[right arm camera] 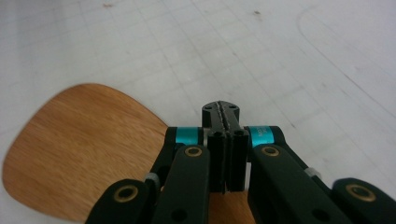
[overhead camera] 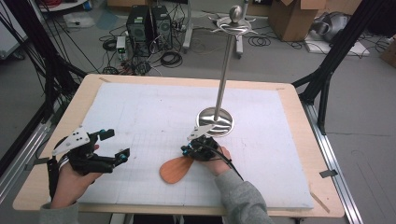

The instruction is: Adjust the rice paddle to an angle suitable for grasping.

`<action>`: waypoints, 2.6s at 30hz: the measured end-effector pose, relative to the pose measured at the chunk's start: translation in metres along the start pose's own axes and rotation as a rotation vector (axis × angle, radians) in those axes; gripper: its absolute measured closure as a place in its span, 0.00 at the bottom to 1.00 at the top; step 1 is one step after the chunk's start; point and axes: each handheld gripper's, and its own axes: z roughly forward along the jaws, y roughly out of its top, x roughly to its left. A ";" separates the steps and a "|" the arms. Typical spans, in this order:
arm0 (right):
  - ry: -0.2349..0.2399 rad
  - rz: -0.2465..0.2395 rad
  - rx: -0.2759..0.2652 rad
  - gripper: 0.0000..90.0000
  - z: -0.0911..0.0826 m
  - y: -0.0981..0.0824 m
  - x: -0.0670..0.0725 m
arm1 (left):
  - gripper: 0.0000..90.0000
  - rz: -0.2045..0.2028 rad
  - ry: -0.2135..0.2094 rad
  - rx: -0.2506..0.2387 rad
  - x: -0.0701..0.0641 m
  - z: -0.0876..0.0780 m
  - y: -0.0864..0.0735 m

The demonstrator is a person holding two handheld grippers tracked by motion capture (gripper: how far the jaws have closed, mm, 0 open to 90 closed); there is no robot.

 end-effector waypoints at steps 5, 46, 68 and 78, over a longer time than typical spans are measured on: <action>0.037 -0.016 0.013 1.00 0.014 0.007 0.008 | 0.04 -0.002 0.004 -0.004 0.001 -0.002 0.000; 0.136 -0.066 0.066 1.00 -0.007 -0.015 0.053 | 0.04 0.012 -0.028 0.019 -0.007 0.009 0.000; 0.066 0.012 0.060 1.00 -0.062 -0.065 0.054 | 0.04 0.041 -0.042 0.017 -0.016 0.014 0.005; -0.024 0.058 0.074 1.00 -0.092 -0.088 0.039 | 0.04 0.048 -0.045 0.021 -0.020 0.017 0.005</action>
